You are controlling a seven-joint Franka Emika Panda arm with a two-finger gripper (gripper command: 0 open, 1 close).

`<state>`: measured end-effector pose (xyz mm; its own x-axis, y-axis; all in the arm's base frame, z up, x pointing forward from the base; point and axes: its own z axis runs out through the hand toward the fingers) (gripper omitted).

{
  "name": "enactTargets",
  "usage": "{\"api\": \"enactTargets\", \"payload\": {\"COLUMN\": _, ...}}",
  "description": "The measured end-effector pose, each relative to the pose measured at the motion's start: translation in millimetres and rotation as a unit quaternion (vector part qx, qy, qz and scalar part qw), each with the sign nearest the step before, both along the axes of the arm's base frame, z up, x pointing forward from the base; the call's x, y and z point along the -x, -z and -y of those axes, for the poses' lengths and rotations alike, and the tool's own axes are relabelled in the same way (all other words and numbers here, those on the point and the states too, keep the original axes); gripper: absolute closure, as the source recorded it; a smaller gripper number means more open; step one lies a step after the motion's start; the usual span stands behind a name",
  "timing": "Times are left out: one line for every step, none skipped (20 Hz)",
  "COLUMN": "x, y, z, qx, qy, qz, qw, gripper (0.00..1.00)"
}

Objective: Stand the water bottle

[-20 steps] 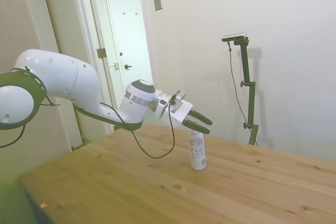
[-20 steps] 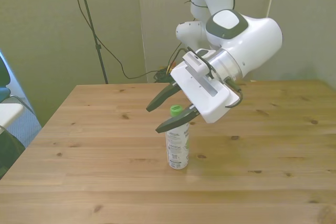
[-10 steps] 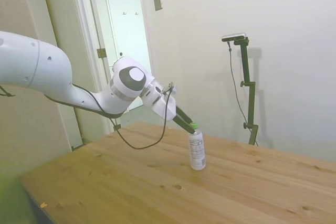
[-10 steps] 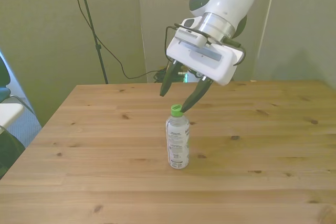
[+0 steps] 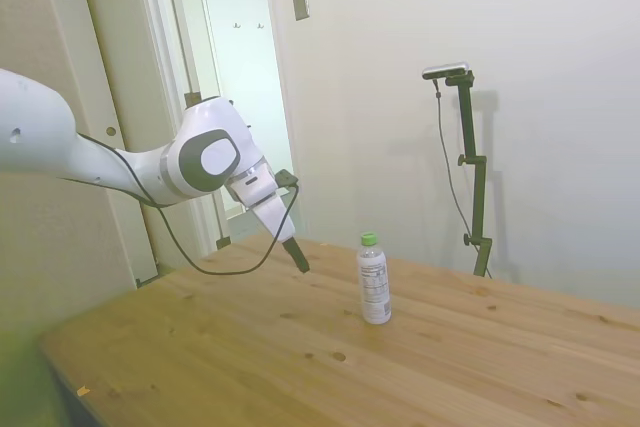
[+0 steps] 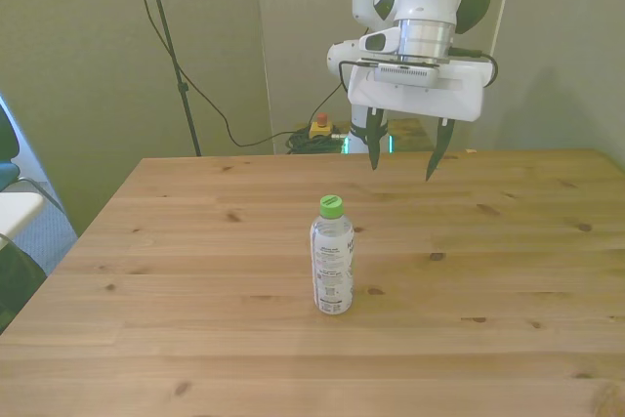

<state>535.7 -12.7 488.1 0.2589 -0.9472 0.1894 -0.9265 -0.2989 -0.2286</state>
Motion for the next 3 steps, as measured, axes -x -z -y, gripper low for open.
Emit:
{"api": "enactTargets", "payload": {"x": 5.7, "y": 4.1, "z": -5.0, "qx": -0.01, "qy": -0.02, "qz": -0.014, "qw": 0.9997, "gripper": 0.0}}
{"api": "enactTargets", "payload": {"x": 11.9, "y": 8.2, "z": -10.5, "qx": -0.02, "qy": -0.04, "qz": -0.028, "qw": 0.9986, "gripper": 0.0}}
{"api": "enactTargets", "payload": {"x": 19.5, "y": 10.6, "z": -16.8, "qx": -0.031, "qy": -0.062, "qz": -0.042, "qw": 0.9967, "gripper": 0.0}}
